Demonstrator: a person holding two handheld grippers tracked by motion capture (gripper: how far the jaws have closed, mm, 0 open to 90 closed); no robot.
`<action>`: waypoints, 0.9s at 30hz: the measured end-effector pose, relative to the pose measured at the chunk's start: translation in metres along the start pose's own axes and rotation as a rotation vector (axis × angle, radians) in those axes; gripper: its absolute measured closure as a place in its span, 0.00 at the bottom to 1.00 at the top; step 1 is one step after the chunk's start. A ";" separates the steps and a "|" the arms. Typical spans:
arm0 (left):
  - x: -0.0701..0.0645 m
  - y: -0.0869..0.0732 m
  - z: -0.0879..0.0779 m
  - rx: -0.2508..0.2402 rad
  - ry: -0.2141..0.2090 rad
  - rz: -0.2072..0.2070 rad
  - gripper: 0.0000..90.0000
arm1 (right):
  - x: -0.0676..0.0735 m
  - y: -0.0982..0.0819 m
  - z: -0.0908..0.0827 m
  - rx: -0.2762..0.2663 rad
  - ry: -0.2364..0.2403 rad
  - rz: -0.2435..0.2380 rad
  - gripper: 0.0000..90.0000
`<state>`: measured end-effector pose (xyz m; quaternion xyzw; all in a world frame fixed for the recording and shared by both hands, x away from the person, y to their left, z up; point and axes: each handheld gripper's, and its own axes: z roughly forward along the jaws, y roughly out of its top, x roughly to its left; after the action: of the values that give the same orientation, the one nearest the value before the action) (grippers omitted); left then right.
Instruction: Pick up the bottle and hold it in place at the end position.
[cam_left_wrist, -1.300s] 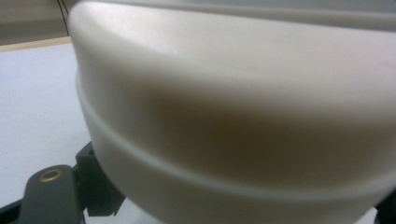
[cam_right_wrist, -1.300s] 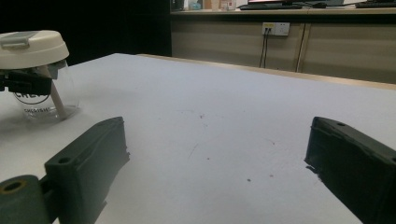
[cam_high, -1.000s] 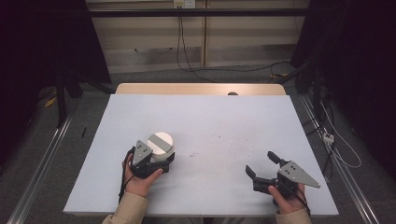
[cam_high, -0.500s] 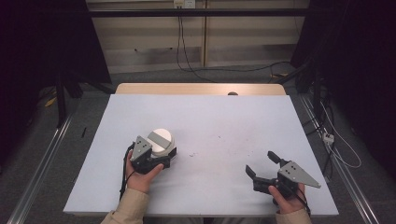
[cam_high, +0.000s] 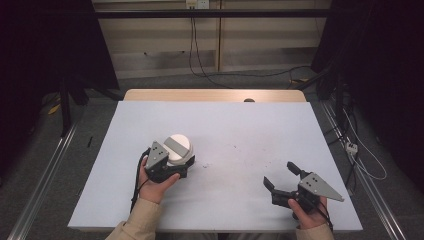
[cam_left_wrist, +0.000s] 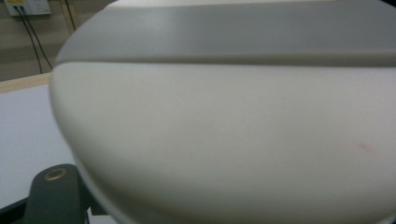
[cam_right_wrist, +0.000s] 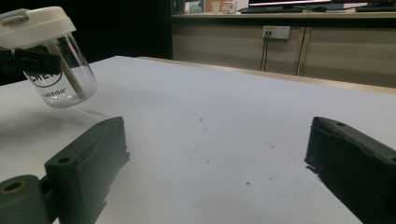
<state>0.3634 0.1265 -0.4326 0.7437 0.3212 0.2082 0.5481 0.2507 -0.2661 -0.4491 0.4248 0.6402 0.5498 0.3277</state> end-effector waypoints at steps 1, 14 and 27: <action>-0.001 0.000 0.001 0.005 -0.008 0.005 0.21 | 0.000 0.000 0.000 -0.002 -0.001 0.004 0.05; -0.002 0.009 0.011 0.059 -0.043 0.041 0.21 | -0.002 0.000 -0.001 -0.001 -0.006 0.004 0.05; 0.001 0.014 0.026 0.088 -0.081 0.011 0.21 | -0.002 0.000 -0.001 -0.007 -0.007 0.004 0.05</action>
<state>0.3847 0.1065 -0.4274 0.7767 0.3033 0.1666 0.5263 0.2508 -0.2687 -0.4485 0.4269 0.6362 0.5513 0.3302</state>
